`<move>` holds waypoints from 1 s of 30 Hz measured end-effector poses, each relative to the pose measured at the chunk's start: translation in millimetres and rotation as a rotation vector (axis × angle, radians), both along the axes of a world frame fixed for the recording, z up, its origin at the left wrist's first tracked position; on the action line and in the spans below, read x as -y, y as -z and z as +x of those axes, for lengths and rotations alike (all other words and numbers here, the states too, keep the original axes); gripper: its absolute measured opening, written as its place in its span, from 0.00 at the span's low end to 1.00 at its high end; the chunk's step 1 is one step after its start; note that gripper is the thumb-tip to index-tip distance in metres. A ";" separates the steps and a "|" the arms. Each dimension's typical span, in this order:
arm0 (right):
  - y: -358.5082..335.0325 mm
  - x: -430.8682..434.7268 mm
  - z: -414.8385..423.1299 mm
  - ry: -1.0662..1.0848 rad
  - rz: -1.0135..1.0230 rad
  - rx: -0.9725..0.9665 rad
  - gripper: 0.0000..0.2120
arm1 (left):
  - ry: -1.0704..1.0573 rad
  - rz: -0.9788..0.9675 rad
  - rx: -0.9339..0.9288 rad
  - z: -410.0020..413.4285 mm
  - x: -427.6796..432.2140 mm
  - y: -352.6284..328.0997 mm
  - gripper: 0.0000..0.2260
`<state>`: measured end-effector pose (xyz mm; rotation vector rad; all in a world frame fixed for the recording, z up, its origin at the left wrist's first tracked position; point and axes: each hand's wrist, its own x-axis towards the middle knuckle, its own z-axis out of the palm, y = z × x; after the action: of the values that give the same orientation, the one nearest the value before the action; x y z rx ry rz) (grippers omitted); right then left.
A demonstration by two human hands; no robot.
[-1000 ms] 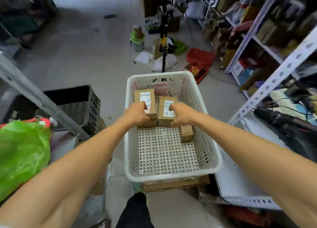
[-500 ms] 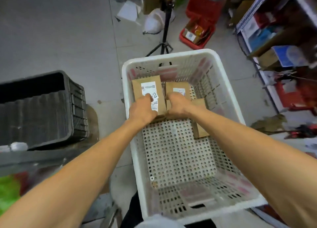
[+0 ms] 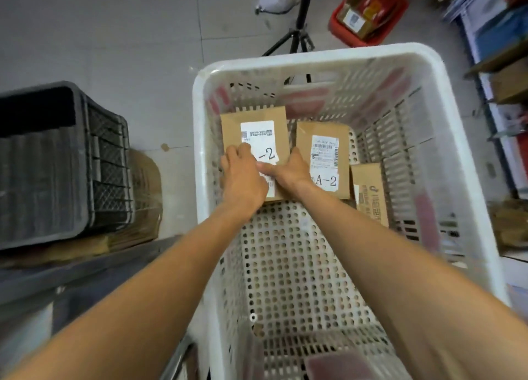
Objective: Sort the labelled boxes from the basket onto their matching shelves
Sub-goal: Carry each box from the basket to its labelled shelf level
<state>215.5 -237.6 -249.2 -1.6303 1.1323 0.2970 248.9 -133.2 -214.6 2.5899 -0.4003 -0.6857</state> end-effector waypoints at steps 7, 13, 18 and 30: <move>16.1 19.8 -15.2 0.062 -0.006 -0.009 0.33 | -0.166 -0.101 -0.160 -5.6 20.1 11.8 0.45; 11.9 29.8 -58.3 0.045 0.002 0.102 0.30 | -0.375 -0.273 -0.318 -15.2 6.7 42.3 0.53; 21.7 29.4 -62.0 -0.095 0.123 0.184 0.43 | -0.435 -0.456 -0.496 -14.6 -5.4 52.3 0.52; -63.7 26.2 -88.5 0.011 0.124 0.339 0.49 | -0.106 -0.575 -0.394 -23.6 -12.8 -29.8 0.56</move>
<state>127.1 -263.8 -185.5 -1.4966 0.8477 0.0766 225.4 -120.5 -184.9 1.8715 -0.2775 -0.8694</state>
